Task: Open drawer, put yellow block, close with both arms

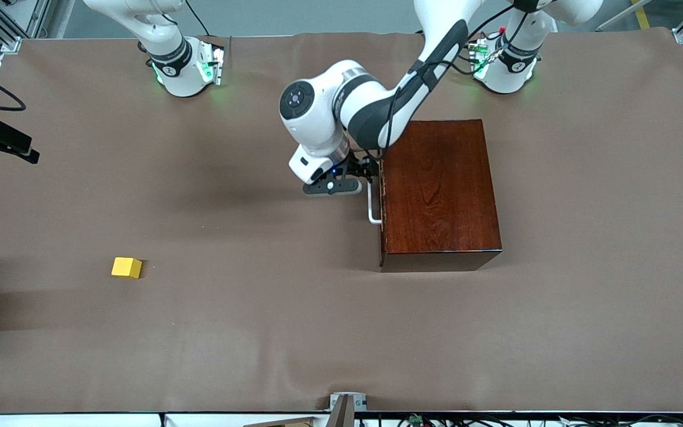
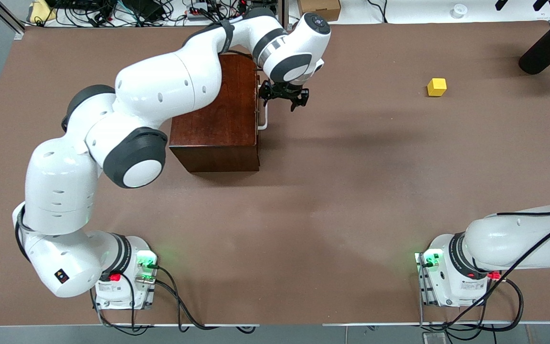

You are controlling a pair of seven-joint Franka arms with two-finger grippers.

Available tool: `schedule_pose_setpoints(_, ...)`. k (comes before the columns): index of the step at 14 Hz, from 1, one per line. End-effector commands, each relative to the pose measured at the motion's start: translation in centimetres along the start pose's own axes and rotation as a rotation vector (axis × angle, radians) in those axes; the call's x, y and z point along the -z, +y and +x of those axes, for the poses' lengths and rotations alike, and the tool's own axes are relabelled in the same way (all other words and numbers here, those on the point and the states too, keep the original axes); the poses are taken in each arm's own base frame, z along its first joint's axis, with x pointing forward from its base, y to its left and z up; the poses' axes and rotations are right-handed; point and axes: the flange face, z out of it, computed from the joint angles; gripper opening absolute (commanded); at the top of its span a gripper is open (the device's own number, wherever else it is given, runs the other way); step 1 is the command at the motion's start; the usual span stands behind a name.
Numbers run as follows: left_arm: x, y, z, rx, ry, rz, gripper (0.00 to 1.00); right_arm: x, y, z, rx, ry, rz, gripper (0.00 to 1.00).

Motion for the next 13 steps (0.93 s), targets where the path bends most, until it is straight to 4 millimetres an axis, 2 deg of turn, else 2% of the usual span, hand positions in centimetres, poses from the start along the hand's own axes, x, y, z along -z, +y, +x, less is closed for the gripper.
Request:
schedule_pose_setpoints(1,-0.9,0.1,1.2,0.02,0.026,0.02,1.0,0.0,0.2,0.4,-0.001,0.0,-0.011,1.0)
schedule_pose_setpoints(4,-1.8,0.0,1.7,0.027,0.029,0.027,1.0,0.2,0.2,0.8,0.0,0.02,-0.014,1.0)
schedule_pose_setpoints(6,-2.6,0.4,1.5,0.048,0.024,0.033,1.0,-1.1,0.0,2.8,0.005,0.066,-0.01,1.0)
schedule_pose_setpoints(7,-3.1,1.0,1.3,0.061,0.029,0.027,1.0,-2.3,-0.4,4.3,0.015,0.089,-0.009,1.0)
schedule_pose_setpoints(9,-3.7,2.0,0.7,0.088,0.038,0.018,1.0,-6.6,-2.8,7.1,0.06,0.065,-0.027,1.0)
schedule_pose_setpoints(10,-4.1,2.7,0.2,0.084,0.04,0.018,1.0,-7.7,-3.4,7.9,0.069,0.063,-0.038,1.0)
schedule_pose_setpoints(12,-4.2,2.8,0.1,0.082,0.04,0.018,1.0,-8.6,-2.9,8.9,0.07,0.095,-0.048,1.0)
schedule_pose_setpoints(13,-4.1,2.8,0.1,0.082,0.043,0.015,1.0,-10.3,-2.7,9.6,0.062,0.074,-0.049,1.0)
